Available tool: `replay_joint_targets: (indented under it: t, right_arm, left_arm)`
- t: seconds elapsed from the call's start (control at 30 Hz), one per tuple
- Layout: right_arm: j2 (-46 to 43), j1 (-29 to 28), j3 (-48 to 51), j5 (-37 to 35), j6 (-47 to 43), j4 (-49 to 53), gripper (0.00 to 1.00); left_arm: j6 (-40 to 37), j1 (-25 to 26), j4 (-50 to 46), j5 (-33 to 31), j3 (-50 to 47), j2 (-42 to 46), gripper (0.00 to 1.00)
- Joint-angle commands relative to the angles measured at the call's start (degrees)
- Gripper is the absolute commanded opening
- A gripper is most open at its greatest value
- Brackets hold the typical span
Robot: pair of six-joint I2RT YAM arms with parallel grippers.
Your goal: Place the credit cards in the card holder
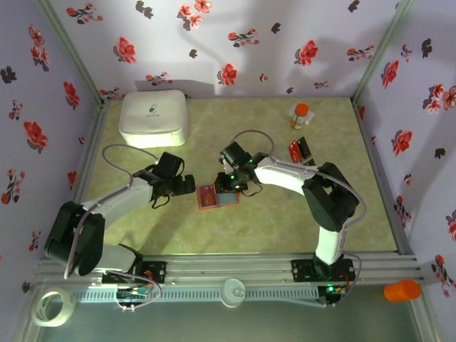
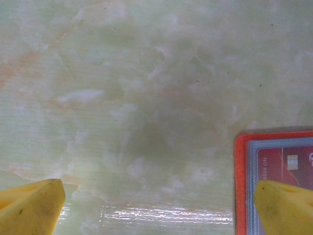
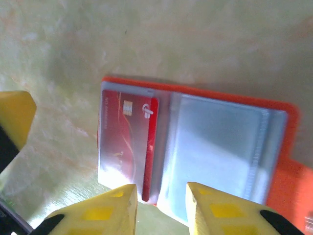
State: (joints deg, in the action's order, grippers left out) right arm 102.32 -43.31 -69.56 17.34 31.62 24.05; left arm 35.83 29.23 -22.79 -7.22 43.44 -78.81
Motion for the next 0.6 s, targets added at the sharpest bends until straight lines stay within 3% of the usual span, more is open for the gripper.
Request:
replay_joint_targets:
  t: [0.0, 0.23, 0.57]
  right_arm:
    - [-3.7, 2.1, 1.7, -3.8, -1.8, 3.4, 0.36]
    - [-8.4, 4.8, 5.6, -11.4, -4.8, 6.4, 0.46]
    - [-6.6, 5.1, 8.4, -10.9, -4.7, 4.0, 0.49]
  left_arm:
    - [1.6, -0.1, 1.0, 1.4, 0.8, -0.4, 1.0]
    - [4.5, 2.0, 3.5, 2.8, 1.0, -1.3, 1.0]
    - [8.8, 6.8, 8.2, 3.4, 1.4, -4.5, 1.0]
